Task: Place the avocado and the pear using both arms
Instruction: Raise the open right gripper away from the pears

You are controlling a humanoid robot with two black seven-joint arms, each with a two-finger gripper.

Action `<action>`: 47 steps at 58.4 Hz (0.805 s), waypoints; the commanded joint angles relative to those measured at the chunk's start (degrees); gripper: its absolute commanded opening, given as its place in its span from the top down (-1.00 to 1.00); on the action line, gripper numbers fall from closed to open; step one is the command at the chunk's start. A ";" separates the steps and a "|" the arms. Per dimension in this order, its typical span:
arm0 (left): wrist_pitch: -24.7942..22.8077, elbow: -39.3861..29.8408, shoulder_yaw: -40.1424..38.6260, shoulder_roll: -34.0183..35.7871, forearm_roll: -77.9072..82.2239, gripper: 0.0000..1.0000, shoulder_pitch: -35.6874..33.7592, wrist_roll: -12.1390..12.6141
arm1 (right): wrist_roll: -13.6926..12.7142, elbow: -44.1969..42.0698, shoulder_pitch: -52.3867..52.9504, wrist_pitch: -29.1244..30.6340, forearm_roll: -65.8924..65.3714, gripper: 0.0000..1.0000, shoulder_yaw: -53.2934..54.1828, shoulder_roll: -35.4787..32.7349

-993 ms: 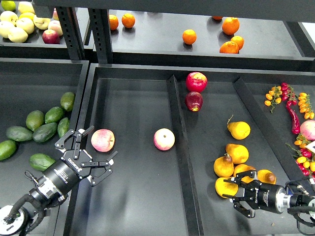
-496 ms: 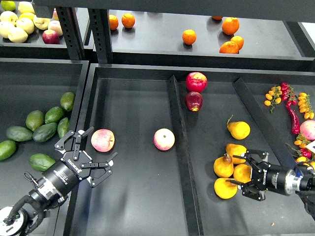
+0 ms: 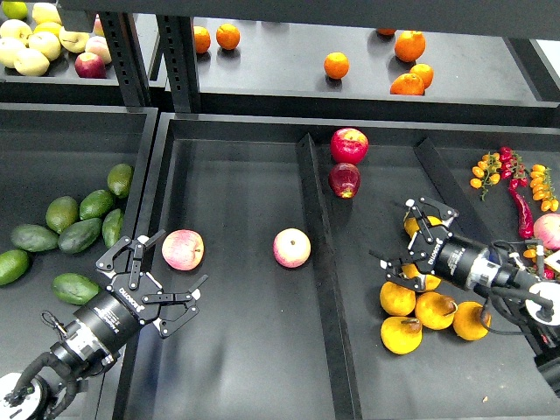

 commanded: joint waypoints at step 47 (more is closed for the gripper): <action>0.00 1.06 -0.01 0.00 -6.28 -0.99 0.02 0.01 | 0.01 -5.20 -7.11 1.47 9.97 -0.99 3.44 10.71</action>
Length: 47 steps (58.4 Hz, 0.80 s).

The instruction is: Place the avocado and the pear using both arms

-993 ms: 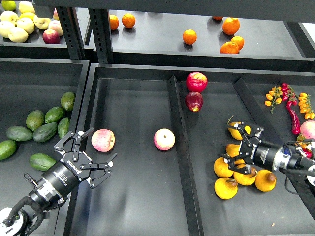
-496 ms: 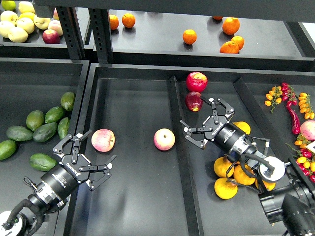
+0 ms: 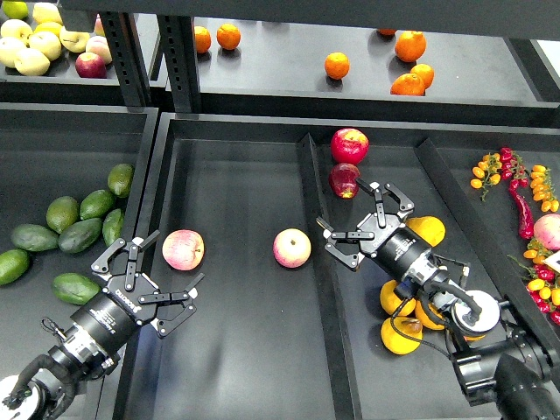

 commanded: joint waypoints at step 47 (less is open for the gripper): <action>0.00 -3.46 -2.63 0.00 -10.44 -0.99 -0.53 0.00 | 1.62 22.34 -15.02 0.04 17.08 -0.99 -6.50 0.00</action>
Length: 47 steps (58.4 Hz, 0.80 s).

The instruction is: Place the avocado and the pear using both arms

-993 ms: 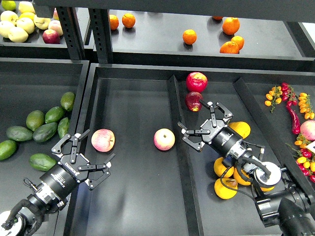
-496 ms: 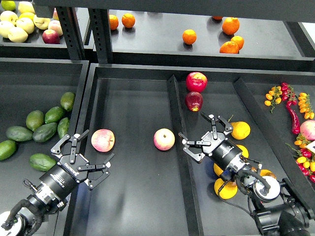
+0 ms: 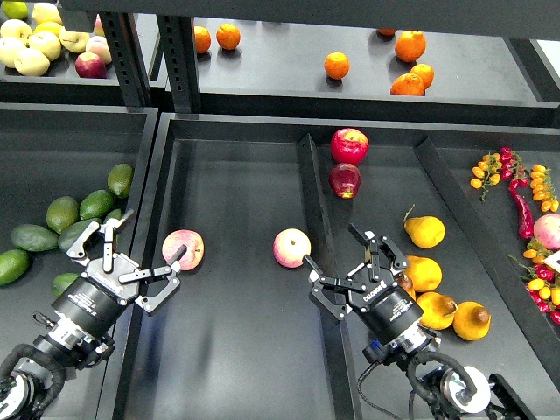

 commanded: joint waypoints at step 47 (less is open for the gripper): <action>0.00 -0.90 4.21 0.00 -2.07 -0.99 -0.68 -3.01 | 4.34 3.94 -1.04 -4.19 -5.37 -0.99 -1.08 0.01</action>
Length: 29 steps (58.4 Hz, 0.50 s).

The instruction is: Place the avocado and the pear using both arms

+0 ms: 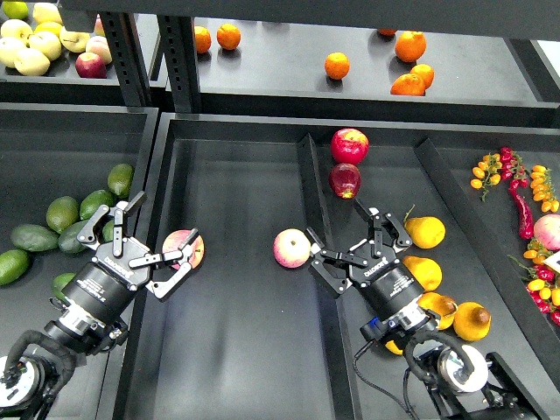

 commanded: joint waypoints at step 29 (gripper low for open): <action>1.81 0.02 6.95 0.00 0.01 -0.99 0.58 -9.85 | 0.10 6.14 -11.97 2.37 -2.12 -0.99 5.08 0.00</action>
